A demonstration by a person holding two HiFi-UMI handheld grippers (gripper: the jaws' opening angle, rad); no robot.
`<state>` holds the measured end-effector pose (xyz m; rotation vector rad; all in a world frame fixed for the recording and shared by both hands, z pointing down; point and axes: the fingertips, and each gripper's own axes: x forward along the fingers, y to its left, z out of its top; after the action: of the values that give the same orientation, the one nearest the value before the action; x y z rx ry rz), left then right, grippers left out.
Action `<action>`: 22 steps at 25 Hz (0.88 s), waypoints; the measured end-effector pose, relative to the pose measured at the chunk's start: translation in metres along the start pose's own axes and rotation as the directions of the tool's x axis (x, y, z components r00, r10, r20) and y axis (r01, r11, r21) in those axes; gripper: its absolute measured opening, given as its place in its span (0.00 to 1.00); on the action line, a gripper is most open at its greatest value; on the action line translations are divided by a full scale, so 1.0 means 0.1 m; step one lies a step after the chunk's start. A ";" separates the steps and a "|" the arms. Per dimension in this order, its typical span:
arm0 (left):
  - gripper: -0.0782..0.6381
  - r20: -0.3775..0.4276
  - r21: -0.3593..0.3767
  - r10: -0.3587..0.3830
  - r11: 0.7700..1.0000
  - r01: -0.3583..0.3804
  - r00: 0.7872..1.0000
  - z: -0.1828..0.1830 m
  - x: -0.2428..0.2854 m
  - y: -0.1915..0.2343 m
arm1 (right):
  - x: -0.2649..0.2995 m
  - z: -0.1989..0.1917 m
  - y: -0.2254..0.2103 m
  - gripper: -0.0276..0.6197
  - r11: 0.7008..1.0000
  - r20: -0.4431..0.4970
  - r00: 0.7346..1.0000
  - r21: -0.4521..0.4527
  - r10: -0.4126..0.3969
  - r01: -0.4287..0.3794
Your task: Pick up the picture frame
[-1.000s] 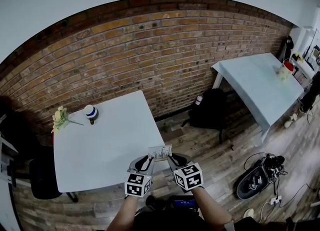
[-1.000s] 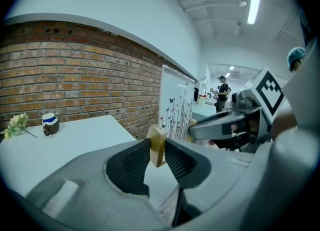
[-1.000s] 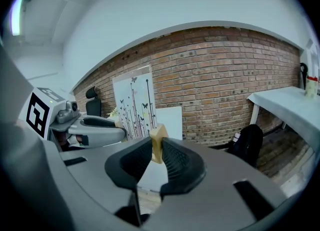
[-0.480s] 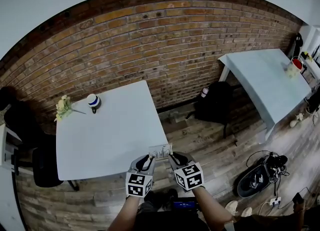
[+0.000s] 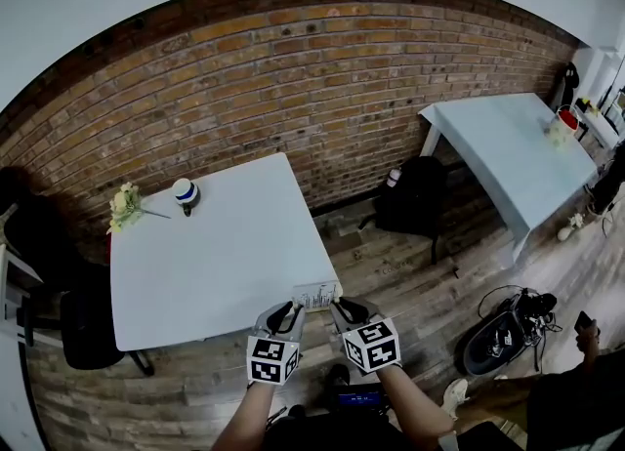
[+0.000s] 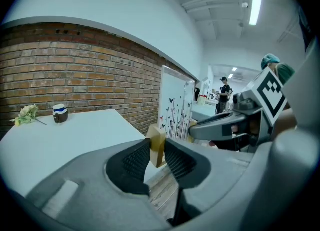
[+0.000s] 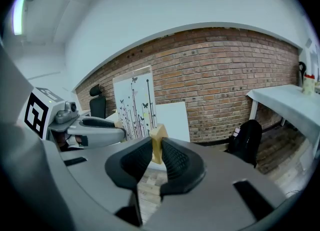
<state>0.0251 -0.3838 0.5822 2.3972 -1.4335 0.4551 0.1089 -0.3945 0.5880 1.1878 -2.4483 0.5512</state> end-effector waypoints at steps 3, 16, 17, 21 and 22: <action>0.25 0.005 0.002 -0.020 1.000 0.020 1.000 -0.09 -0.20 0.03 | -0.06 -0.07 0.21 0.15 1.000 0.004 1.000 0.004 -0.021 0.021; 0.24 -0.006 0.084 -0.094 0.992 0.095 0.996 -0.60 -1.20 0.00 | -0.47 -0.60 1.20 0.14 0.992 0.007 0.994 0.069 -0.106 0.105; 0.24 -0.008 0.085 -0.101 0.991 0.101 0.995 -0.65 -1.26 -0.02 | -0.51 -0.65 1.25 0.14 0.991 0.006 0.994 0.074 -0.111 0.111; 0.24 -0.012 0.068 -0.126 0.990 0.126 0.992 -0.79 -1.46 -0.11 | -0.67 -0.78 1.43 0.14 0.988 -0.001 0.991 0.081 -0.135 0.135; 0.24 -0.012 0.067 -0.130 0.989 0.131 0.991 -0.81 -1.49 -0.14 | -0.71 -0.80 1.45 0.14 0.987 -0.002 0.990 0.081 -0.140 0.140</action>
<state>-0.0389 -0.2260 0.5910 2.5212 -1.2671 0.4871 0.0462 -0.2260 0.5958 1.3819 -2.3428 0.6127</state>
